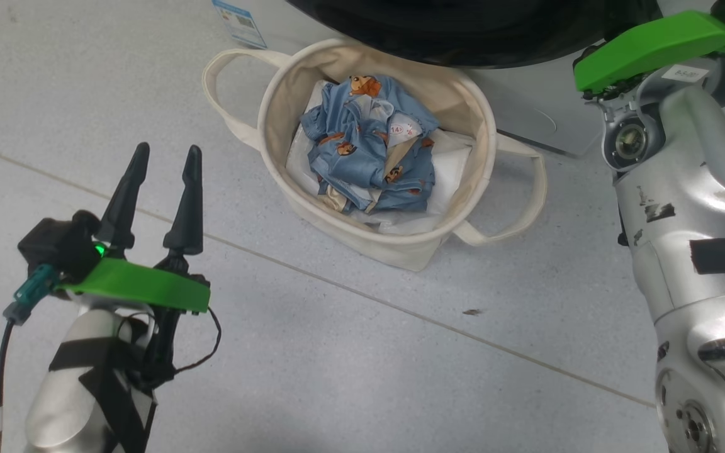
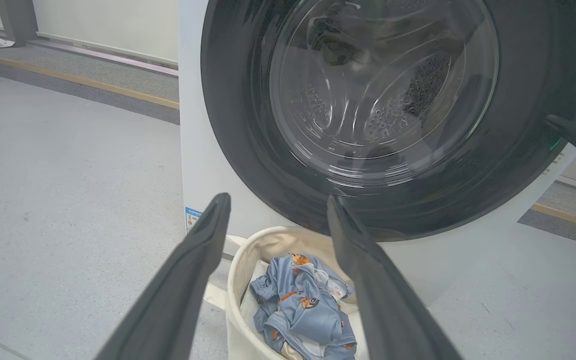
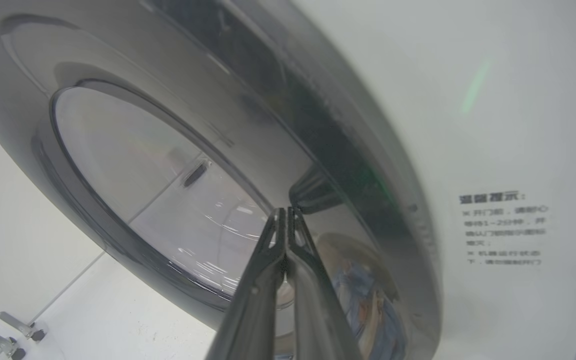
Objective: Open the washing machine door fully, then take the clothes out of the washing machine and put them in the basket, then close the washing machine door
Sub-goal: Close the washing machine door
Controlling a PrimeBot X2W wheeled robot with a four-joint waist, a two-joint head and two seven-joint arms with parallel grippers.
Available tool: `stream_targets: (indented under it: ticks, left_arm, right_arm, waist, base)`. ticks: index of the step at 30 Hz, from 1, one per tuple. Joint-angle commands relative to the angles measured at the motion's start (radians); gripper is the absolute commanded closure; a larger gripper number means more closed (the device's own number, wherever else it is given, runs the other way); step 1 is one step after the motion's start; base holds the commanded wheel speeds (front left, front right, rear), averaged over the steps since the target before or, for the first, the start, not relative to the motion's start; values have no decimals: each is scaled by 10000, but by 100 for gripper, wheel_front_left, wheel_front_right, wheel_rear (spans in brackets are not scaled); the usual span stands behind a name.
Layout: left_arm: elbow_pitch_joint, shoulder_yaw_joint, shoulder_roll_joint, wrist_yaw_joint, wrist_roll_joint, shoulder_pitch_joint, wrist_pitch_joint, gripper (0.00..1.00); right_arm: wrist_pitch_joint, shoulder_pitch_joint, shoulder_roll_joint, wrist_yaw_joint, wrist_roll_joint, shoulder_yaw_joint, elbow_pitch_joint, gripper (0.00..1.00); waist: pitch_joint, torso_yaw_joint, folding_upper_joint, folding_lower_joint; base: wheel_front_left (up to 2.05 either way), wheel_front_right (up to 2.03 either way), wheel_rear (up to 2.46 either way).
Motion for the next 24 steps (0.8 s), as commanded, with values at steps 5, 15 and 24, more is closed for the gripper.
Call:
stream_targets:
  ticks: [5, 15, 24]
  left_arm:
    - [-318, 506, 288, -57, 137, -251, -118, 0]
    - [110, 652, 829, -58, -19, -77, -118, 0]
    - [865, 780, 2092, -59, -598, 64, -118, 0]
  right_arm:
    - [-123, -556, 62, -53, -33, -119, -220, 21]
    - [-123, 665, 62, -53, 752, 1384, -619, 0]
    - [-124, 2729, 62, -53, 436, 1913, -2476, 0]
  waist:
    - [48, -74, 0, -1]
    - [-847, -514, 0, -1]
    - [-2141, -1498, 0, -1]
  base:
    - [0, 0, 0]
    - [0, 0, 0]
    - [0, 0, 0]
